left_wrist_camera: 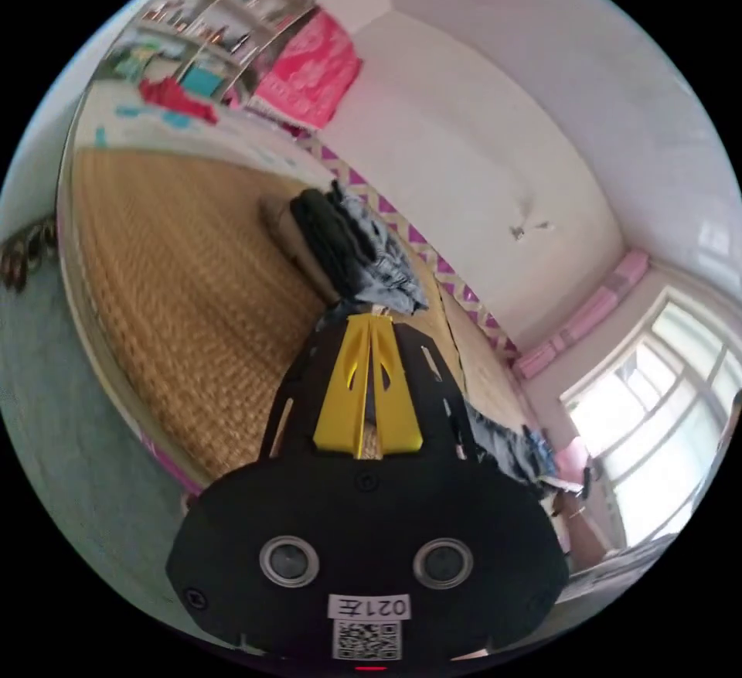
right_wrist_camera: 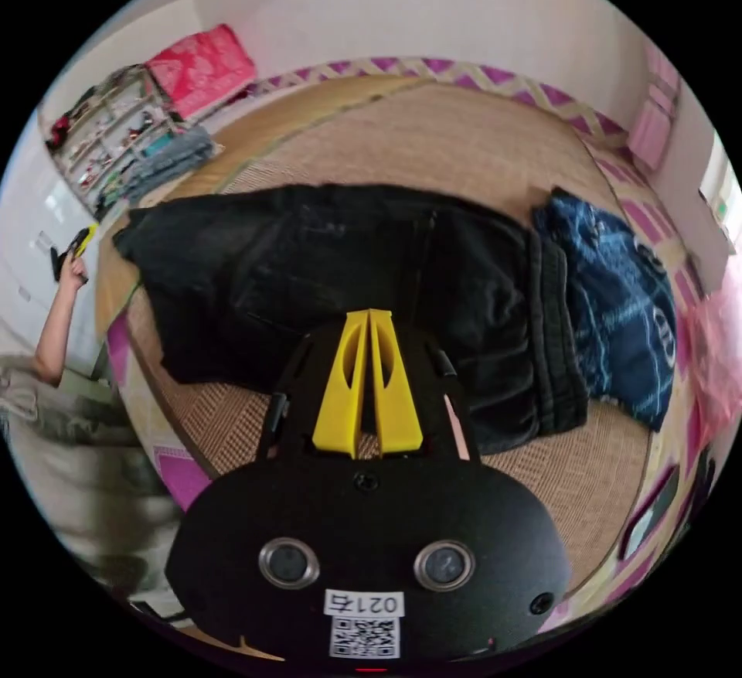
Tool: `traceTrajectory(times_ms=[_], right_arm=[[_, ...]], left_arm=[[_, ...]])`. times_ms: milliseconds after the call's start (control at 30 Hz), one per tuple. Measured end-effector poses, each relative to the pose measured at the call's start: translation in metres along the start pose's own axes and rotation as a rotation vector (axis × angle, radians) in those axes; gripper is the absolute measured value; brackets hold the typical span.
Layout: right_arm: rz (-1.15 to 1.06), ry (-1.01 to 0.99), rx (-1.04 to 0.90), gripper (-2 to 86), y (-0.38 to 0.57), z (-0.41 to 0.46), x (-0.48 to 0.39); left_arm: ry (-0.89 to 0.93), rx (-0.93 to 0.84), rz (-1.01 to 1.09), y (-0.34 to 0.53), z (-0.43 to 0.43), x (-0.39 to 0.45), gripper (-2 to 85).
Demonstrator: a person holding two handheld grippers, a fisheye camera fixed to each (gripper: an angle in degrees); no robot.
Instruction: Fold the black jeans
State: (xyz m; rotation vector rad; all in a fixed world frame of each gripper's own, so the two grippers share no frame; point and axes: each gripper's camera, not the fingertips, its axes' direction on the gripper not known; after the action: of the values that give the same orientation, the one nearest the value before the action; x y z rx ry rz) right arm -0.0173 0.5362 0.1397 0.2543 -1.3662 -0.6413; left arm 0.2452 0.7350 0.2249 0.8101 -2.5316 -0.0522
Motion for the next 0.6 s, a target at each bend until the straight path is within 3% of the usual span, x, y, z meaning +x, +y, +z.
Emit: traceTrajectory(times_ms=[67,133,267,400,600], right_arm=[[-0.112,-0.001,0.148,-0.2,-0.021,-0.035,-0.02],[-0.239,0.058,0.15,1.6,-0.049,-0.04,-0.042],[-0.5,0.138,-0.02,6.4,-0.127,0.007,-0.075],[-0.646,0.216,-0.122,7.3,-0.182,0.051,-0.082],[-0.722,0.185,-0.32,7.9,-0.249,0.1,-0.061]], left_arm=[[0.037,-0.102,0.158,-0.009,0.026,0.053,-0.1],[0.171,-0.252,0.329,-0.009,0.082,0.125,2.1],[0.255,-0.466,0.611,0.011,0.186,0.233,6.0],[0.183,-0.704,0.899,0.048,0.304,0.329,7.8],[0.185,-0.844,1.066,0.068,0.385,0.407,9.0]])
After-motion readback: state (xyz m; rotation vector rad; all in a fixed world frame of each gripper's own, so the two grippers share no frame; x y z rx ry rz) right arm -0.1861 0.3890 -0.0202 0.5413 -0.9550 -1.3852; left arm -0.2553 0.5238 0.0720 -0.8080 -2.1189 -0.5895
